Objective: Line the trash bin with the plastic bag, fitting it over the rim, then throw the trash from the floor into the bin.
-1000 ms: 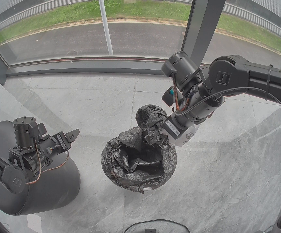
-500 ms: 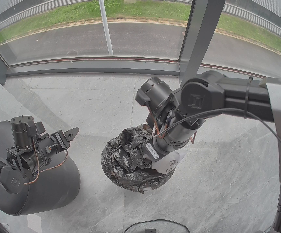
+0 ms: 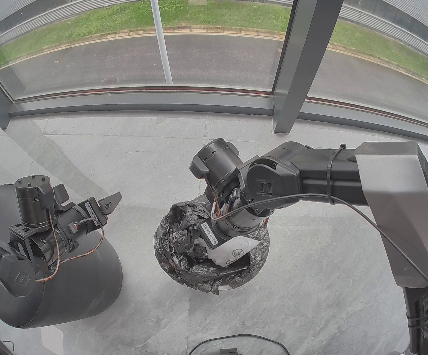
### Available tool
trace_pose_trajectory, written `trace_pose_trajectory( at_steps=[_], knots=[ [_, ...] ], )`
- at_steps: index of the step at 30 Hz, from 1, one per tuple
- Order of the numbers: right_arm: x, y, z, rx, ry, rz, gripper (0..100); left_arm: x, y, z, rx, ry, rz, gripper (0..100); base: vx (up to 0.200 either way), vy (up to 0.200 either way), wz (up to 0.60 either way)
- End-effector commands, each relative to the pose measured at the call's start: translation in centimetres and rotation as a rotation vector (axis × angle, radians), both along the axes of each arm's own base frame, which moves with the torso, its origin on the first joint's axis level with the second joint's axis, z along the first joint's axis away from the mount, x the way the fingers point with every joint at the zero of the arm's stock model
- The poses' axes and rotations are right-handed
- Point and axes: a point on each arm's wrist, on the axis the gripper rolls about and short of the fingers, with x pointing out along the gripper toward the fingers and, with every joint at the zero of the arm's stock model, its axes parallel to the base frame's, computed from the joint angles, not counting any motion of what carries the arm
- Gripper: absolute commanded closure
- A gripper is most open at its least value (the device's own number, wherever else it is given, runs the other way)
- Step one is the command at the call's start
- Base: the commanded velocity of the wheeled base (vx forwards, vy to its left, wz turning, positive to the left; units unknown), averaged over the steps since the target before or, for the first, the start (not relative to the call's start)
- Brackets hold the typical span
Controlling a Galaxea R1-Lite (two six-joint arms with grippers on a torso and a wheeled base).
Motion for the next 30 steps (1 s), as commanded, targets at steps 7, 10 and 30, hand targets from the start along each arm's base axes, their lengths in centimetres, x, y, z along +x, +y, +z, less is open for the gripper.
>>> trace_pose_trajectory(
  at_steps=[7, 10, 30],
  knots=[
    [0.2, 0.1, -0.3, -0.001, -0.004, 0.0, 0, 0.0, 0.0, 0.0, -0.001, -0.002, 0.0, 0, 0.0, 0.0, 0.0],
    [0.2, 0.2, 0.0, 0.013, -0.016, 0.005, 0, 0.0, 0.0, 0.0, -0.001, 0.0, -0.001, 0, 0.0, 0.0, 0.0],
    [0.4, 3.3, -7.1, 0.017, 0.07, -0.053, 0, 0.1, -0.2, -0.6, 0.005, 0.023, -0.007, 0, 0.0, 0.0, 0.0]
  ],
)
